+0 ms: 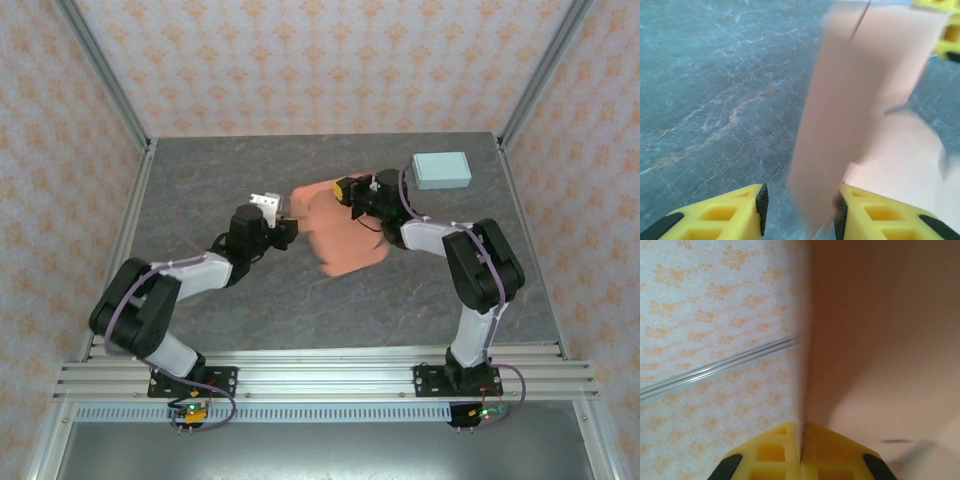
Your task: Fold the paper box
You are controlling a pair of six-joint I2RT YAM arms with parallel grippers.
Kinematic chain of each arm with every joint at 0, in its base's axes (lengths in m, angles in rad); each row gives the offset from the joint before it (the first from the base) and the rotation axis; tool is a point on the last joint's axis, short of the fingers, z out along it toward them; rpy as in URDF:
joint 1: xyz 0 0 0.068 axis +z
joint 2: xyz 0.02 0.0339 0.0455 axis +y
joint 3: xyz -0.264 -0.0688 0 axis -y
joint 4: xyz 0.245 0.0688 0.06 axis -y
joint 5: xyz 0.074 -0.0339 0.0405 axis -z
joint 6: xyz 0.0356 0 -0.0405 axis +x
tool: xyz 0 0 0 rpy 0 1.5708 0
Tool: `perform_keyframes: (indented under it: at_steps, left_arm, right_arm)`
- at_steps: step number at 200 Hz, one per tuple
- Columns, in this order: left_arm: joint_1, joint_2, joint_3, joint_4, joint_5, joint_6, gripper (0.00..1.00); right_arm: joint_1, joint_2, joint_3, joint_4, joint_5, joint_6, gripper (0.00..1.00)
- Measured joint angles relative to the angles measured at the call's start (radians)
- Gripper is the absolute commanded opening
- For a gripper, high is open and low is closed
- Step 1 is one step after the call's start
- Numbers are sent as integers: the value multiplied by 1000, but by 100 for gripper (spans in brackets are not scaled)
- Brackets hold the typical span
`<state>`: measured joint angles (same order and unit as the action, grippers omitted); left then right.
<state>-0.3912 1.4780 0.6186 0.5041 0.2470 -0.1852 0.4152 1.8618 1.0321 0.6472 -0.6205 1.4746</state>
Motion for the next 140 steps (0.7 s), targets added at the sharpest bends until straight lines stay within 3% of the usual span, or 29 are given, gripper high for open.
perform_keyframes:
  at_steps: [26, 45, 99, 140]
  left_arm:
    - [12, -151, -103, 3, -87, 1, 41]
    - [32, -171, -122, -4, -129, 4, 41]
    - [54, 20, -45, -16, -149, 82, 41]
    - [60, 154, 101, -17, -43, 116, 41]
  right_arm:
    - [-3, 51, 17, -31, -24, -21, 4]
    - [-3, 72, 18, -38, -47, -21, 4]
    - [-3, 82, 47, -38, -91, -5, 4]
    - [-3, 99, 47, -37, -106, -6, 4]
